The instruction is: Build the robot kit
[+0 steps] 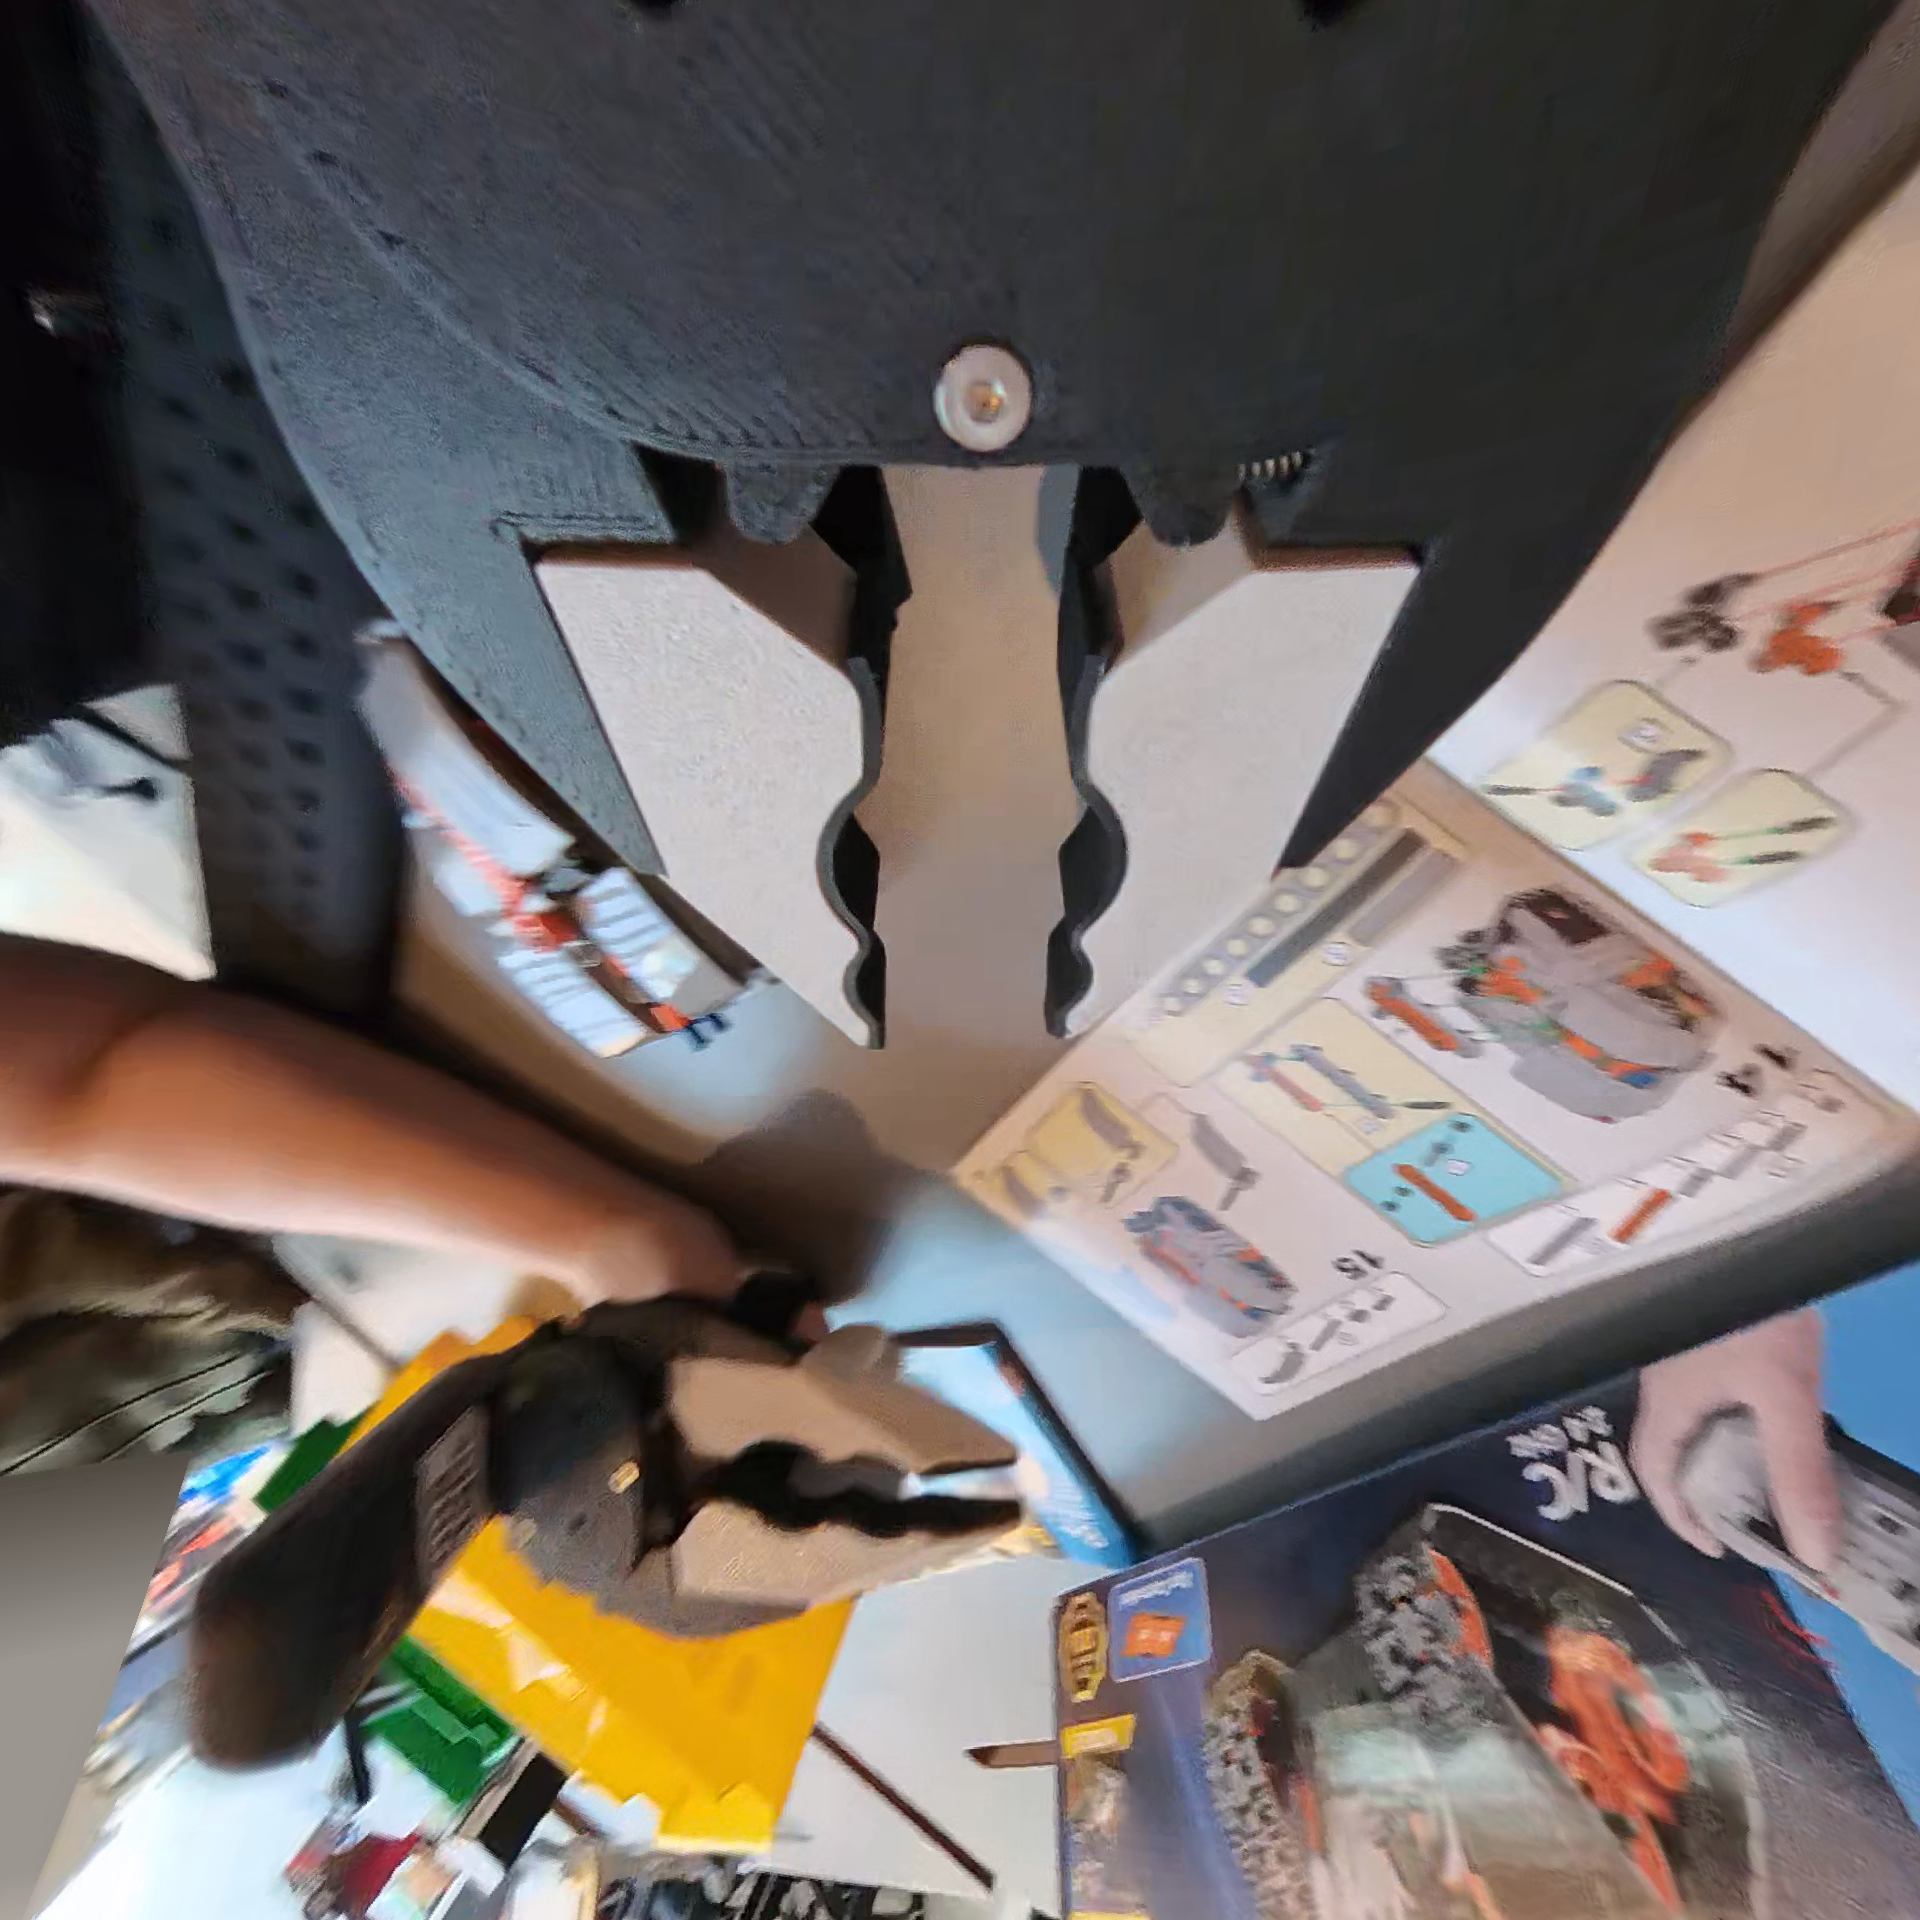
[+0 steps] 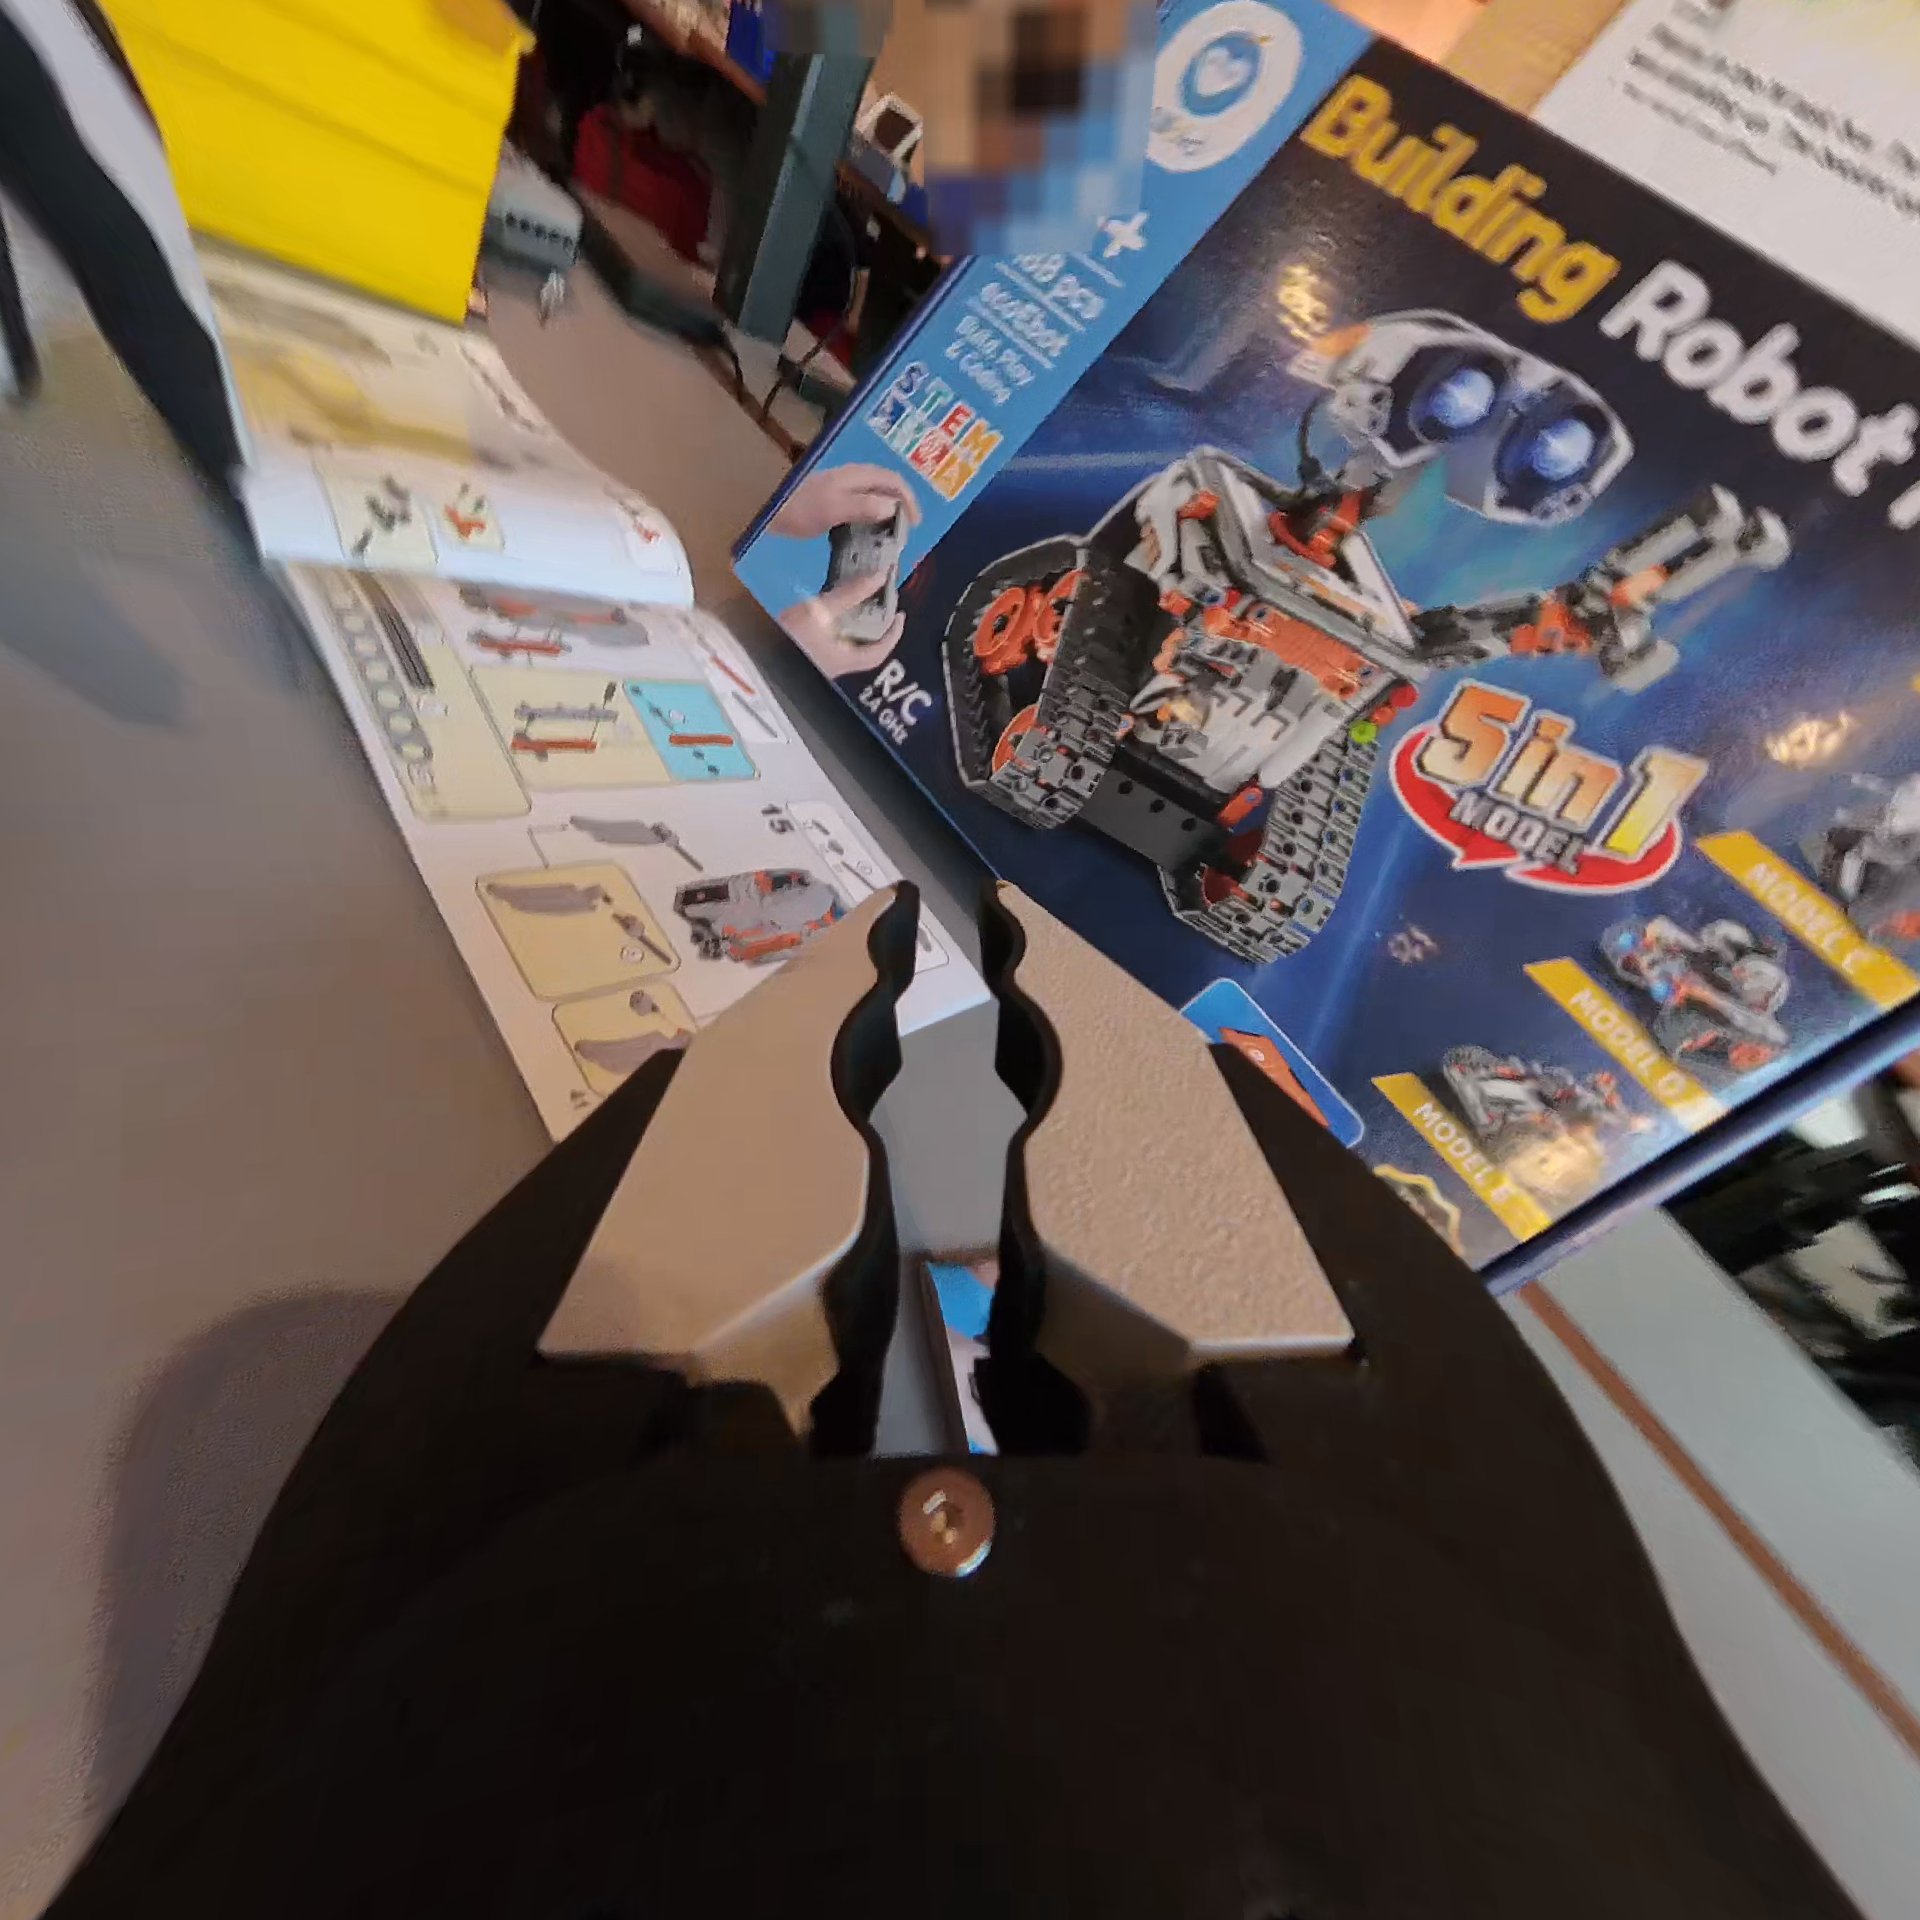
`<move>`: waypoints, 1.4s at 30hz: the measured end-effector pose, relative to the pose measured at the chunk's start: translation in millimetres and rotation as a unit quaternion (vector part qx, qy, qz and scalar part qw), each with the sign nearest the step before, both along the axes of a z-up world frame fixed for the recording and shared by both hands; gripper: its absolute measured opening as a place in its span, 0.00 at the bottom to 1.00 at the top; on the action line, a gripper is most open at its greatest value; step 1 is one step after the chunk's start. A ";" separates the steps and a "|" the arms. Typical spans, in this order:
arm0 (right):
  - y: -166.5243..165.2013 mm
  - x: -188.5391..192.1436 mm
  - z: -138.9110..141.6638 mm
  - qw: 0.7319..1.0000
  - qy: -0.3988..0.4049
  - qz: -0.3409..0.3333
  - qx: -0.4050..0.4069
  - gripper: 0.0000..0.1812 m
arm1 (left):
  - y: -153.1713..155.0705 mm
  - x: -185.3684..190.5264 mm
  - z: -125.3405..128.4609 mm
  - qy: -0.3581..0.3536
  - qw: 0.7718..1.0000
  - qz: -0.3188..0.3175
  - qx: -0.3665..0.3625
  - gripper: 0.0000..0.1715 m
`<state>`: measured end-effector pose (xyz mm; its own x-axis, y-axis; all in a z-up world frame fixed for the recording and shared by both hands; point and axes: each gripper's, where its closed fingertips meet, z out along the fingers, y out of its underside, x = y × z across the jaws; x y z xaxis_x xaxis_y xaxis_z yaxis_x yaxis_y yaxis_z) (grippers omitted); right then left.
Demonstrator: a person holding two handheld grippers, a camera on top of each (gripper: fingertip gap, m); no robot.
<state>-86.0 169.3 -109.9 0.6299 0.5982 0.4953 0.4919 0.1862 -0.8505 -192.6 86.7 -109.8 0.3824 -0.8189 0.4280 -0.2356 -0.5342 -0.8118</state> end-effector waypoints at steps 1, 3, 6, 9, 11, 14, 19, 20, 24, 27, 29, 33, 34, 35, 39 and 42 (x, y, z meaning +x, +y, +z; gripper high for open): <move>-2.3 -2.9 -3.2 1.000 -0.025 0.002 0.014 0.06 | -7.1 0.8 6.9 -0.019 1.000 -0.004 -0.015 0.16; -10.7 -10.8 -9.2 0.998 -0.062 0.018 0.028 0.06 | -20.4 -1.4 19.5 -0.062 0.997 0.003 -0.036 0.14; -28.0 -14.2 -8.7 0.997 -0.061 0.034 0.027 0.06 | -44.5 -13.2 37.0 -0.138 0.988 0.022 -0.060 0.13; -53.3 -11.5 -8.2 0.996 -0.046 0.048 -0.056 0.14 | -75.3 -24.4 47.8 -0.181 0.981 0.032 -0.063 0.17; -80.4 -11.7 -2.0 0.990 -0.017 0.054 -0.127 0.20 | -93.4 -24.5 46.3 -0.171 0.983 0.037 -0.052 0.20; -133.3 -24.3 24.5 0.976 0.101 0.109 -0.158 0.20 | -111.4 -13.7 37.3 -0.136 0.989 0.035 -0.045 0.21; -183.6 -39.9 24.8 0.965 0.117 0.167 -0.166 0.20 | -114.3 4.6 19.4 -0.095 0.993 0.024 -0.067 0.18; -186.0 -42.3 17.9 0.965 0.098 0.172 -0.171 0.19 | -114.8 7.1 15.7 -0.080 0.995 0.024 -0.062 0.18; -185.1 -50.1 2.6 0.957 0.082 0.186 -0.206 0.15 | -111.1 12.6 6.8 -0.056 0.997 0.032 -0.039 0.18; -186.8 -56.5 1.8 0.943 0.103 0.206 -0.239 0.14 | -101.2 15.5 14.3 -0.066 0.998 -0.004 -0.001 0.14; -185.8 -56.5 -1.2 0.938 0.109 0.204 -0.260 0.11 | -95.6 17.7 16.9 -0.048 0.997 -0.042 0.052 0.14; -188.2 -53.6 -7.4 0.931 0.098 0.213 -0.278 0.05 | -89.3 19.5 5.1 -0.001 0.997 -0.066 0.029 0.08; -190.1 -54.2 -7.6 0.929 0.097 0.221 -0.281 0.02 | -90.3 19.5 2.9 0.000 0.998 -0.066 0.013 0.06; -189.7 -54.4 -7.6 0.928 0.099 0.224 -0.283 0.01 | -92.6 20.1 2.6 -0.008 0.998 -0.068 0.001 0.06; -184.8 -51.9 -7.6 0.922 0.098 0.234 -0.293 0.01 | -101.4 24.4 1.0 -0.044 0.996 -0.072 -0.019 0.07; -182.4 -47.9 -7.1 0.911 0.109 0.246 -0.314 0.02 | -92.1 24.2 9.5 -0.038 0.996 -0.047 0.062 0.09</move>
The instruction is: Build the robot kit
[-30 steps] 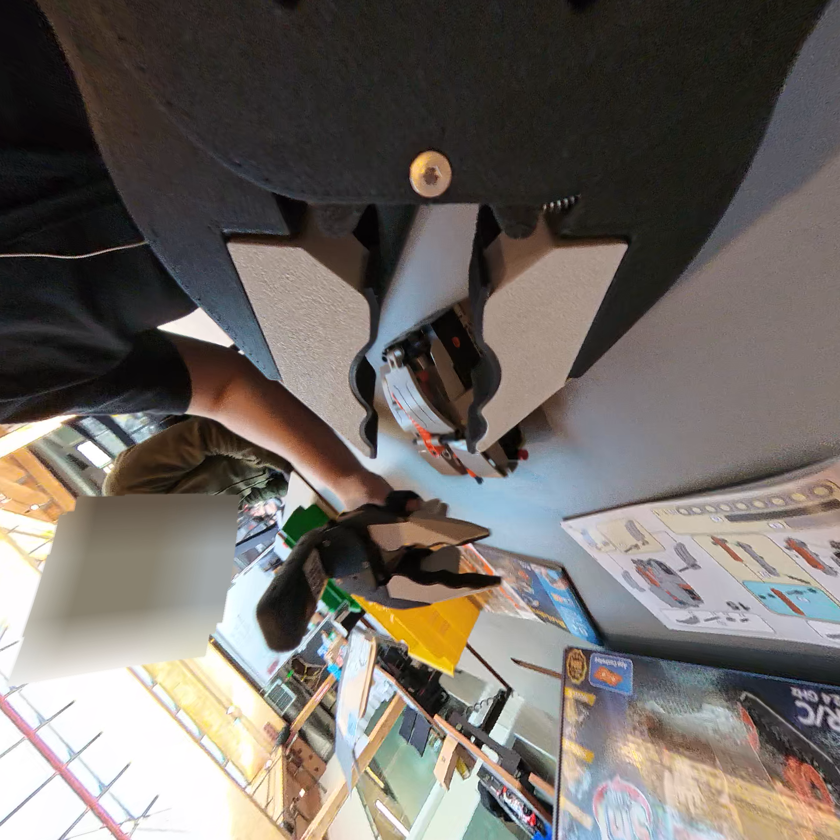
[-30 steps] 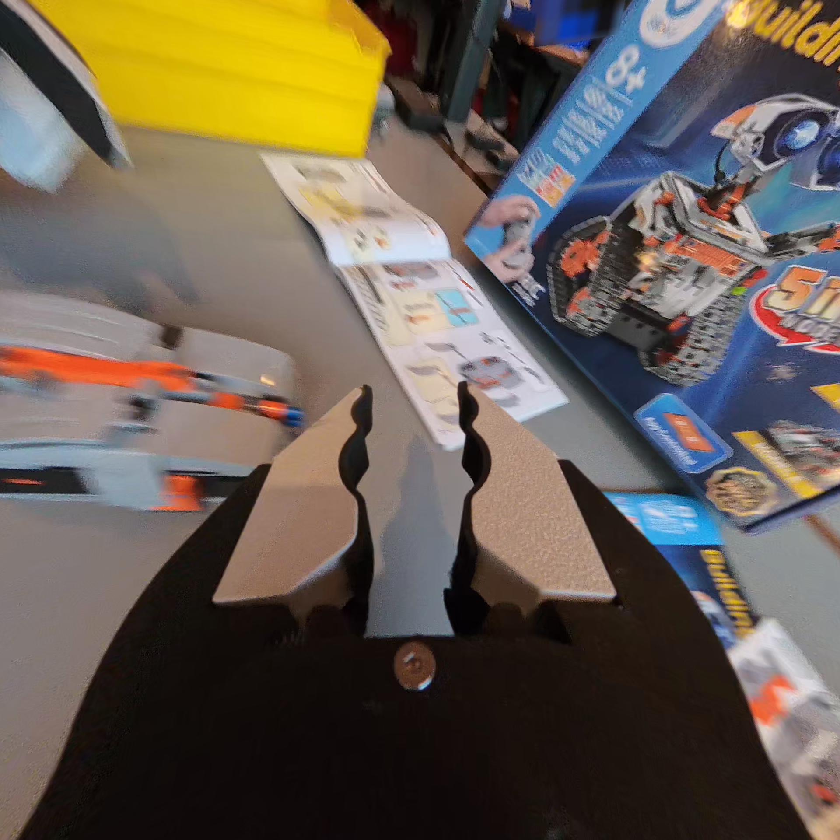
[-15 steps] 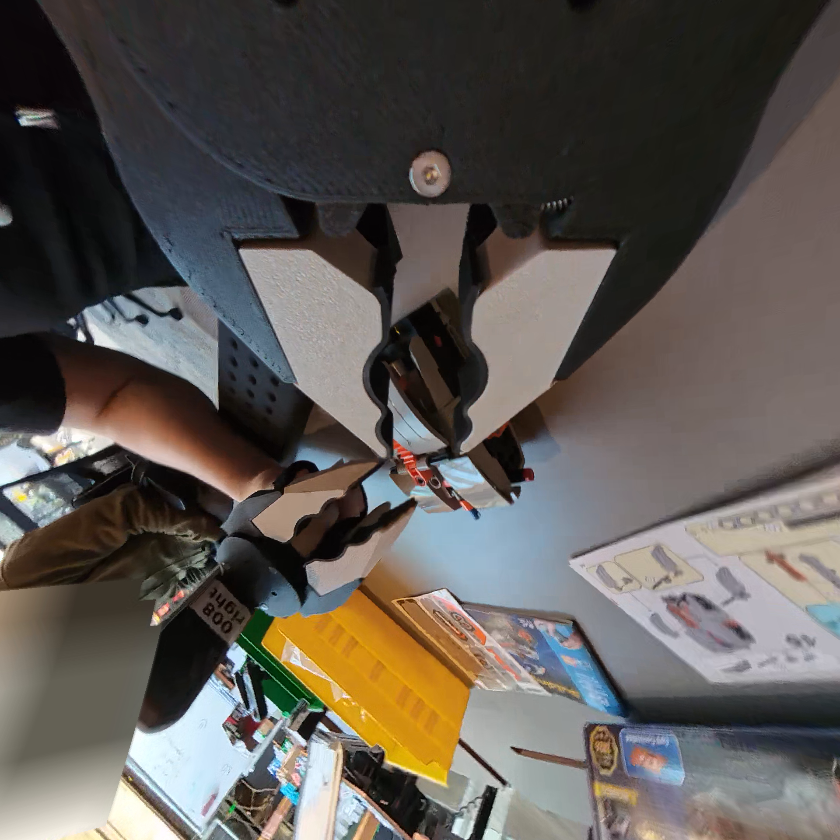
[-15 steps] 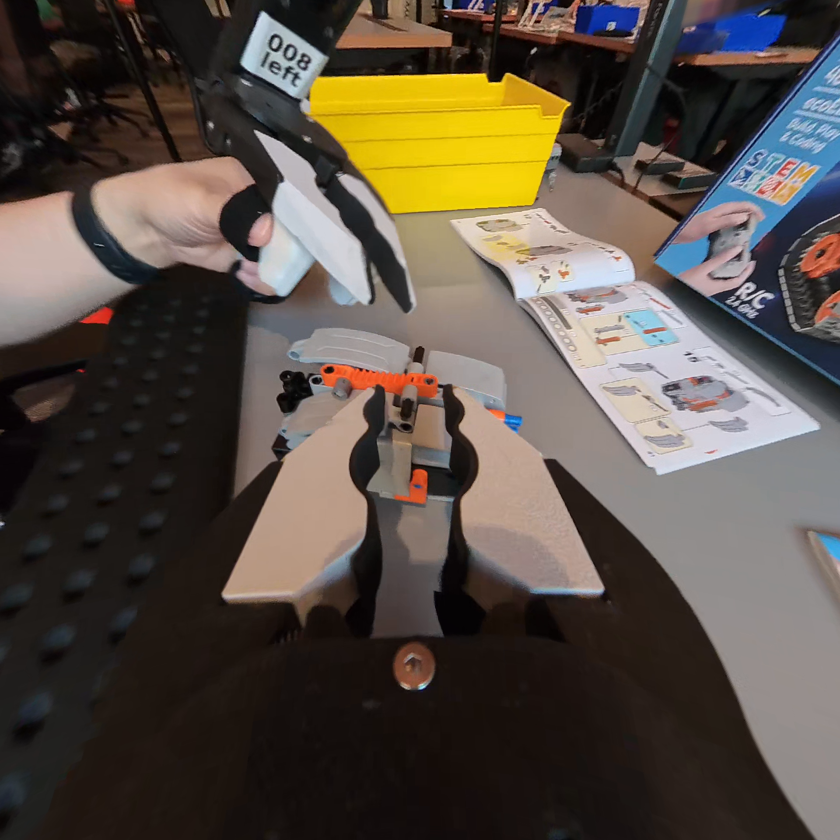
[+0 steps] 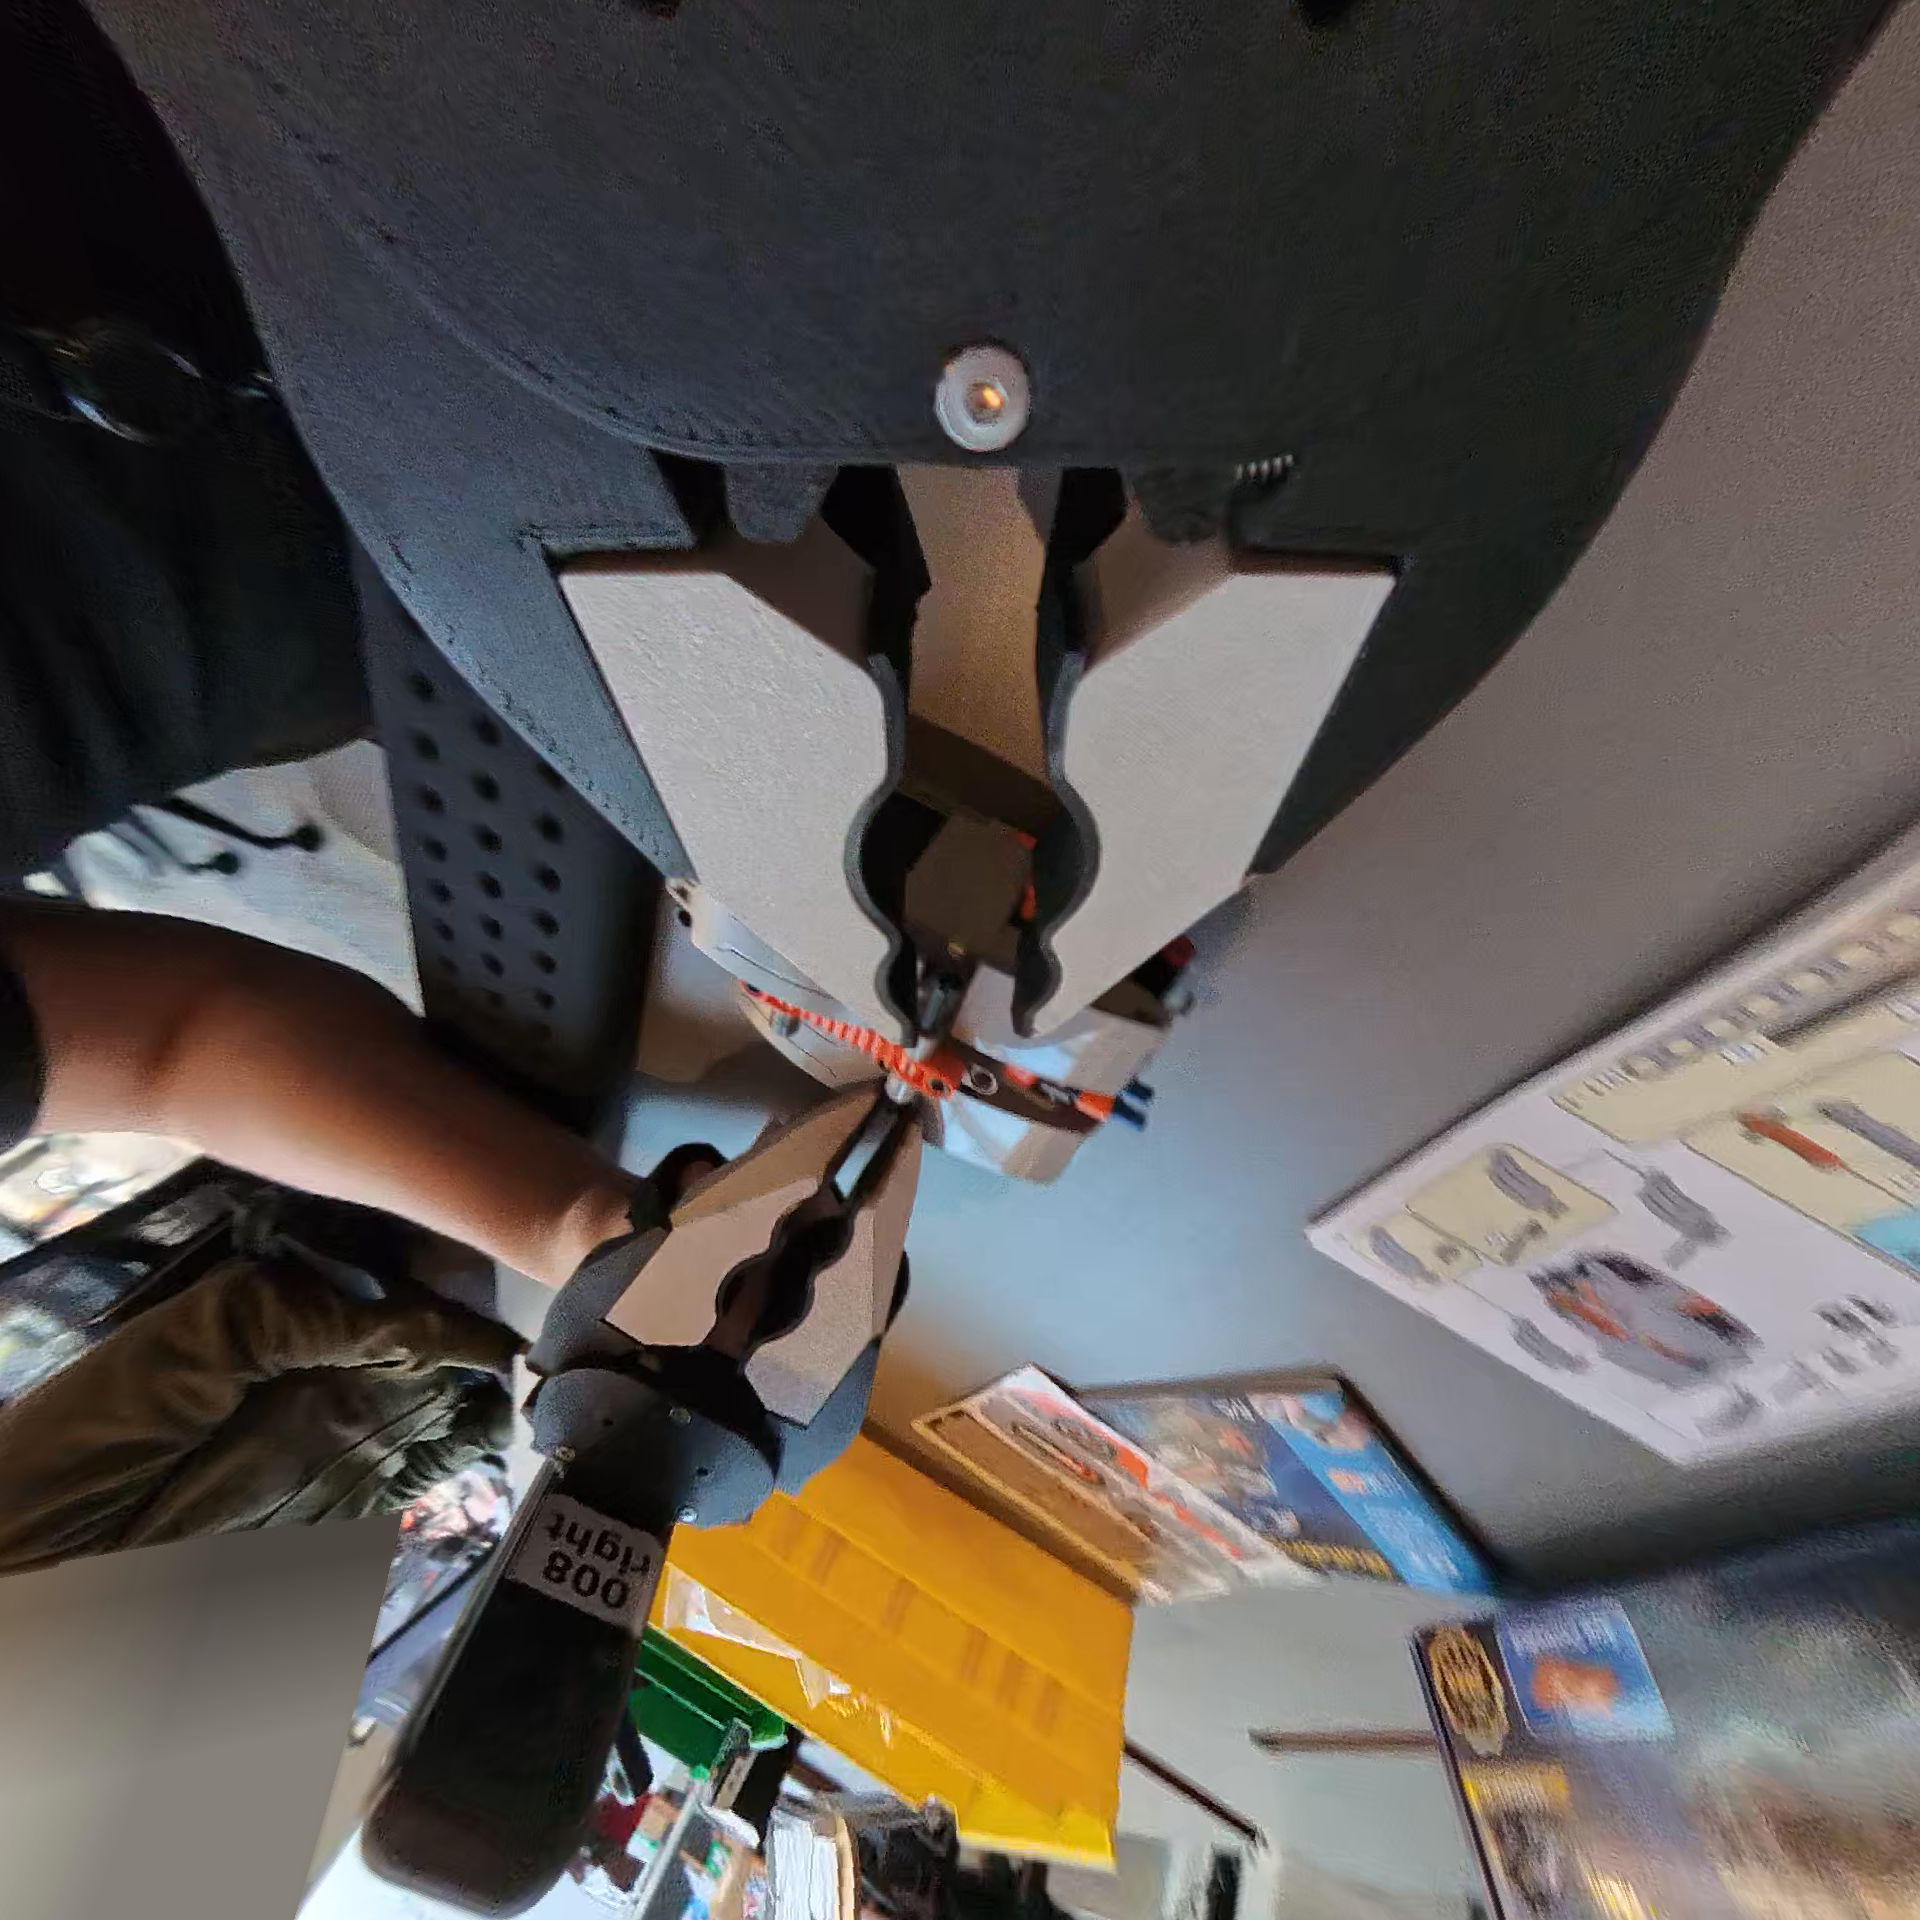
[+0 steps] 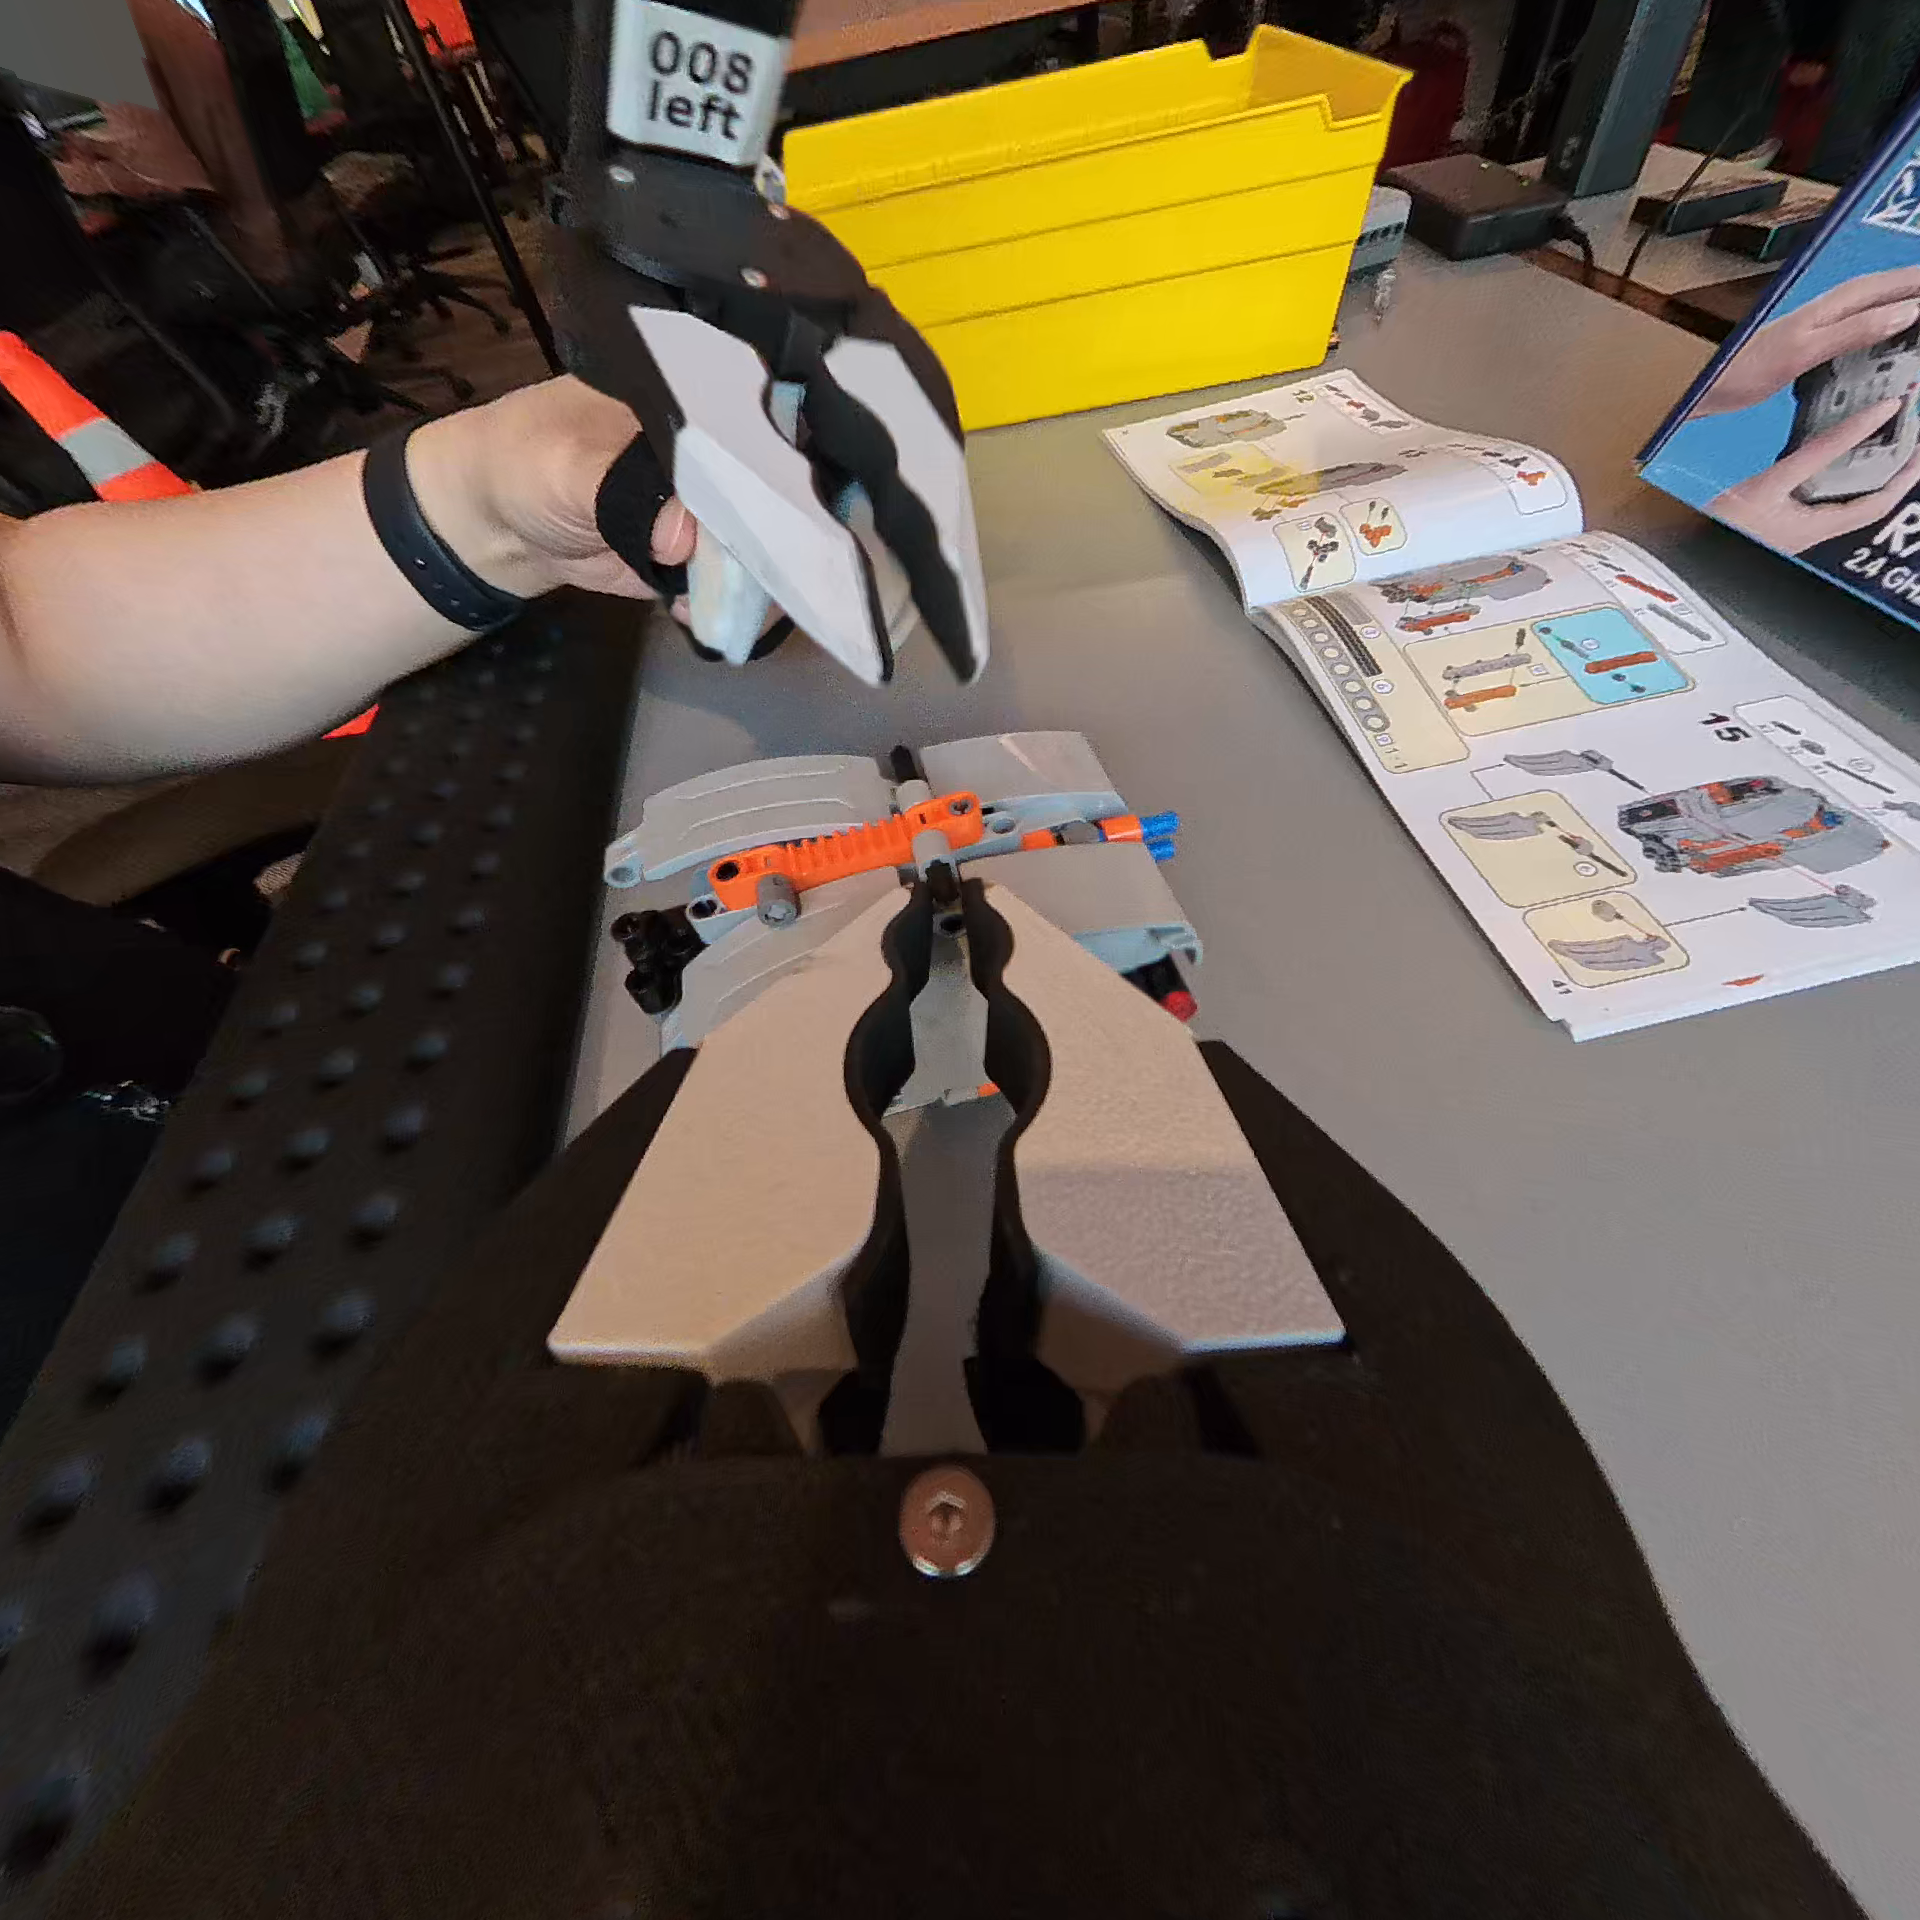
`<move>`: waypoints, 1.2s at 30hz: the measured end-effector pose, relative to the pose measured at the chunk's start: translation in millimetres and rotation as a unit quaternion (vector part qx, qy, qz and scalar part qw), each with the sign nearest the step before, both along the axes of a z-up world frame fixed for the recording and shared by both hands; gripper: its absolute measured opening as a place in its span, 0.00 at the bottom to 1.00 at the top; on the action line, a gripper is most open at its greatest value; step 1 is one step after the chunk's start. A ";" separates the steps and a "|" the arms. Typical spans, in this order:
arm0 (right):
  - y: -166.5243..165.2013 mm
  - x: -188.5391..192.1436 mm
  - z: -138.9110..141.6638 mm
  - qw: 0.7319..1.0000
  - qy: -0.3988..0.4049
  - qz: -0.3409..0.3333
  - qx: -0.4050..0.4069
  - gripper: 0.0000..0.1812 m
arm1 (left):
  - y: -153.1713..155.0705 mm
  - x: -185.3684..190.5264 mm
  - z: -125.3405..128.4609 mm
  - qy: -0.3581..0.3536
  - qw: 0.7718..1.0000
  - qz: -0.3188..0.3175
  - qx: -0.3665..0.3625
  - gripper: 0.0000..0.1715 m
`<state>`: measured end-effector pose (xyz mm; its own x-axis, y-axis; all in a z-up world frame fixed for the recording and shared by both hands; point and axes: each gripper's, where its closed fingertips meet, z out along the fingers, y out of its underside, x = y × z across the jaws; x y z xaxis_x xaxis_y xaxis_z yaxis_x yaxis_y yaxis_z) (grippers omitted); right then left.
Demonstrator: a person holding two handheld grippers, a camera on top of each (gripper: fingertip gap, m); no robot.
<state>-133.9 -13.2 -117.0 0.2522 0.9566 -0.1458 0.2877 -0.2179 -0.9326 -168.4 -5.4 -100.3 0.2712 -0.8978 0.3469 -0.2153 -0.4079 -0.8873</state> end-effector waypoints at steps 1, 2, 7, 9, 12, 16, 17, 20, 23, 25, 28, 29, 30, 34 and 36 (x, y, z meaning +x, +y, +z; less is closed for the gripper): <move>0.4 1.2 0.9 1.000 0.004 0.004 -0.002 0.03 | 2.1 0.6 6.0 0.002 0.999 0.000 0.037 0.11; -0.7 1.4 3.0 1.000 0.010 0.010 -0.001 0.04 | 2.8 1.8 9.8 0.011 0.998 -0.008 0.064 0.12; -2.2 -4.2 5.7 0.999 0.005 0.030 0.018 0.08 | -2.5 13.3 -0.9 0.073 0.990 -0.088 0.080 0.10; -1.6 -6.9 2.0 0.999 -0.003 0.040 0.012 0.08 | -5.6 16.7 -7.4 0.083 0.987 -0.112 0.076 0.09; -2.4 -11.7 3.3 0.998 0.006 0.058 0.001 0.06 | -11.5 20.9 -15.9 0.095 0.983 -0.138 0.071 0.05; -2.2 -13.1 1.5 0.997 -0.004 0.072 -0.004 0.03 | -13.9 24.0 -17.1 0.093 0.982 -0.151 0.068 0.03; -2.3 -12.9 1.4 0.997 -0.004 0.074 -0.006 0.03 | -14.1 24.5 -17.1 0.093 0.982 -0.154 0.065 0.03; -3.2 -11.9 1.1 0.997 0.006 0.079 -0.023 0.03 | -15.0 25.1 -17.4 0.095 0.979 -0.167 0.070 0.03; -3.4 -11.7 2.3 0.996 0.015 0.082 -0.031 0.03 | -15.3 25.5 -17.4 0.097 0.976 -0.177 0.082 0.03; -1.2 -13.8 7.9 0.996 0.033 0.076 -0.044 0.03 | -15.4 25.7 -17.3 0.094 0.975 -0.180 0.090 0.03; 1.4 -17.0 24.3 0.991 0.073 0.083 -0.070 0.04 | -15.7 25.9 -17.2 0.087 0.974 -0.185 0.094 0.03; 5.3 -17.0 22.7 0.993 0.064 0.079 -0.063 0.03 | -15.7 25.7 -17.2 0.086 0.974 -0.188 0.094 0.03; 7.5 -17.9 20.2 0.994 0.054 0.079 -0.053 0.03 | -15.8 26.0 -17.2 0.085 0.974 -0.190 0.093 0.03; -0.7 -19.6 11.0 0.990 0.015 0.136 -0.040 0.03 | -19.7 26.8 -16.9 0.078 0.968 -0.220 0.086 0.03; -4.0 -17.6 12.2 0.984 0.016 0.169 -0.052 0.03 | -20.3 27.1 -16.8 0.076 0.966 -0.232 0.087 0.03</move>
